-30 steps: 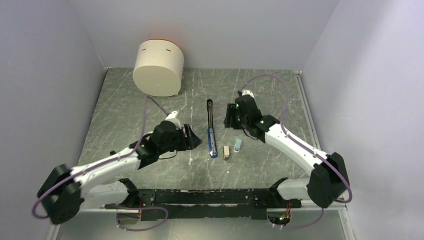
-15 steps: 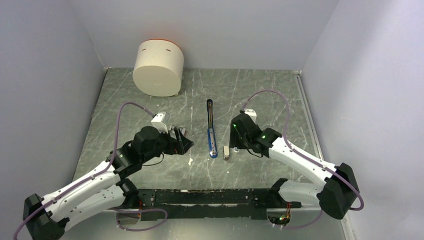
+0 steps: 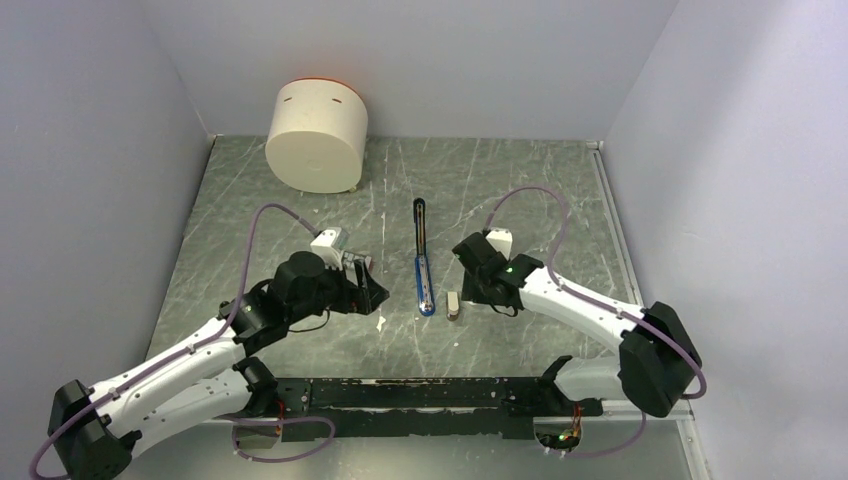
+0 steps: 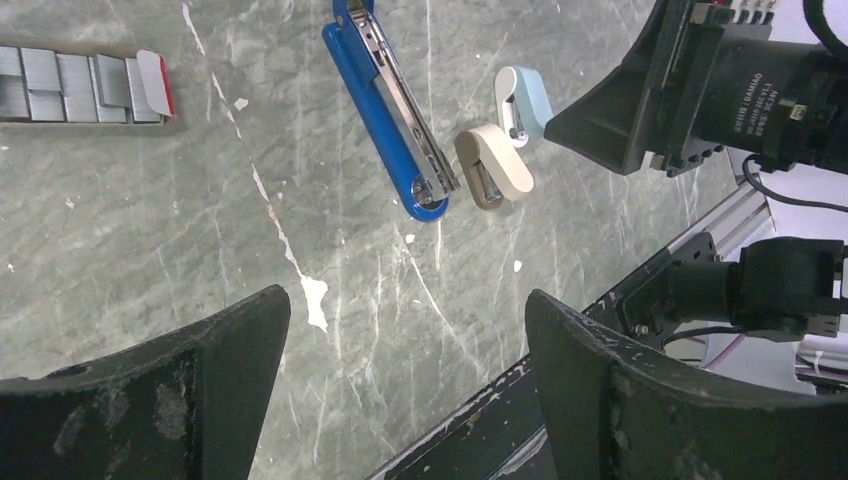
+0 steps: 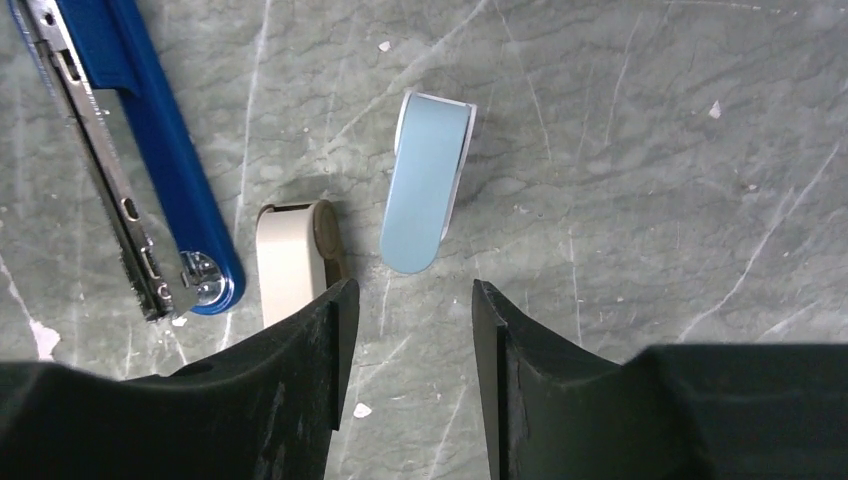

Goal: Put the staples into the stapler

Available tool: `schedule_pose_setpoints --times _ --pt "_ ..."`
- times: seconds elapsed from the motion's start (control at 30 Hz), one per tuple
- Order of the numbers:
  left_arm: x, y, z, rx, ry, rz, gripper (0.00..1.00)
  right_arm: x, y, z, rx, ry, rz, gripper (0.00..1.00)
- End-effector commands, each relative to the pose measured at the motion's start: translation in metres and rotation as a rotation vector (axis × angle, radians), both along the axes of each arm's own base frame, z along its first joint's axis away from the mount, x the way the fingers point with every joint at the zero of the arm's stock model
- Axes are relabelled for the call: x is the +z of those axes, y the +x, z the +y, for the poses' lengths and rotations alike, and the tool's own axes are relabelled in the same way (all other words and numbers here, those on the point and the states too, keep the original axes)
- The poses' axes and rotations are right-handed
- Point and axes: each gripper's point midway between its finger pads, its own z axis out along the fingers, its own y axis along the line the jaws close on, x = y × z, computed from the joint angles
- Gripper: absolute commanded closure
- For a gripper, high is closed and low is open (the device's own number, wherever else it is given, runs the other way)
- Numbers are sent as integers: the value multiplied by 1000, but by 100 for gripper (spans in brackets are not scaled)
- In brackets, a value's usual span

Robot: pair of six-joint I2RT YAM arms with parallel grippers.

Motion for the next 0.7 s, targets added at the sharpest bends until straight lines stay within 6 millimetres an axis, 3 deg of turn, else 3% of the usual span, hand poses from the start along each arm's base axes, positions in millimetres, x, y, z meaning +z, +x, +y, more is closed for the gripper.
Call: schedule_pose_setpoints --times 0.0,0.23,0.67 --pt "17 -1 -10 -50 -46 -26 8 -5 5 2 -50 -1 -6 52" --pt "9 -3 -19 -81 -68 -6 10 -13 13 0 -70 -45 -1 45" --pt "9 -9 -28 -92 -117 69 9 -32 19 1 -84 -27 -11 65"
